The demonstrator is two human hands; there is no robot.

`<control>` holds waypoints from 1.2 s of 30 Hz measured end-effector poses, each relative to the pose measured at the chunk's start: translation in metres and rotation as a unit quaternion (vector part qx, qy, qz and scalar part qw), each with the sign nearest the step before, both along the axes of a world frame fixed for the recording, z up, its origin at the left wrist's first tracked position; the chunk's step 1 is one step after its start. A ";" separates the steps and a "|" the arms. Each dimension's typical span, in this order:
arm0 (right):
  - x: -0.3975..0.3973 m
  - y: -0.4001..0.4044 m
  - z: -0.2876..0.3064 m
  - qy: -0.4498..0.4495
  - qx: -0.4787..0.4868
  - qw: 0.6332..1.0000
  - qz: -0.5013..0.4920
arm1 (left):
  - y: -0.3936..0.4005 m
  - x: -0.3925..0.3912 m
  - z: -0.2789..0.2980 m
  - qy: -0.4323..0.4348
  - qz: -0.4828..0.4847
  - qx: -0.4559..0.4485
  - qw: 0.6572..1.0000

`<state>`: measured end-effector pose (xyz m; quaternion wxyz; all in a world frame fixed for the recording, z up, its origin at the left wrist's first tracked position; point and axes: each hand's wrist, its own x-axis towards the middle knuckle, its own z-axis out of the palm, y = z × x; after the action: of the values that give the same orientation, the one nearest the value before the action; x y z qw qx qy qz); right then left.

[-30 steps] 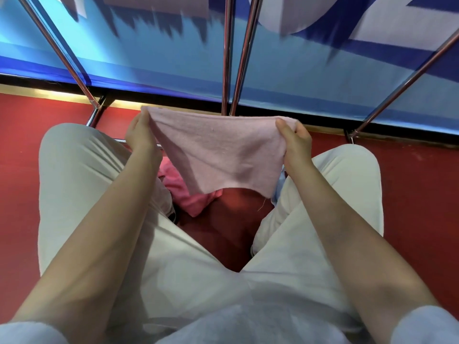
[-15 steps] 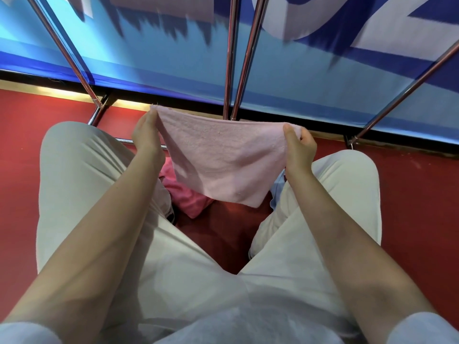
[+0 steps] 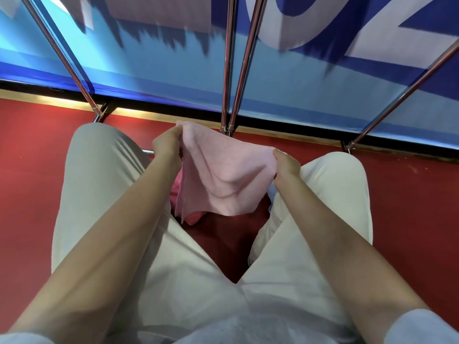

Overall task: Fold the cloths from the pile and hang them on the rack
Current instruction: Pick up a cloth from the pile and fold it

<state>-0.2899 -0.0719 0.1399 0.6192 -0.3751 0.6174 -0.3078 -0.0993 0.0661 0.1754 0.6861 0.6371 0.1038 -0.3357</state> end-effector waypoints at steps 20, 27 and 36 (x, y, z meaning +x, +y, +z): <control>0.051 0.039 0.031 -0.065 -0.192 0.963 0.177 | -0.033 -0.061 0.003 -0.108 -0.072 -0.081 0.988; 0.065 0.043 0.043 -0.188 -0.079 0.958 0.202 | -0.029 -0.053 0.012 -0.071 -0.035 -0.103 0.992; 0.076 0.045 0.044 -0.217 -0.073 0.946 0.231 | -0.028 -0.050 0.027 0.017 0.024 -0.148 0.988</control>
<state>-0.2138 -0.0267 0.1840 0.7634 -0.4758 0.3404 -0.2740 -0.1490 0.0379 0.2021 0.7789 0.5197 0.0795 -0.3419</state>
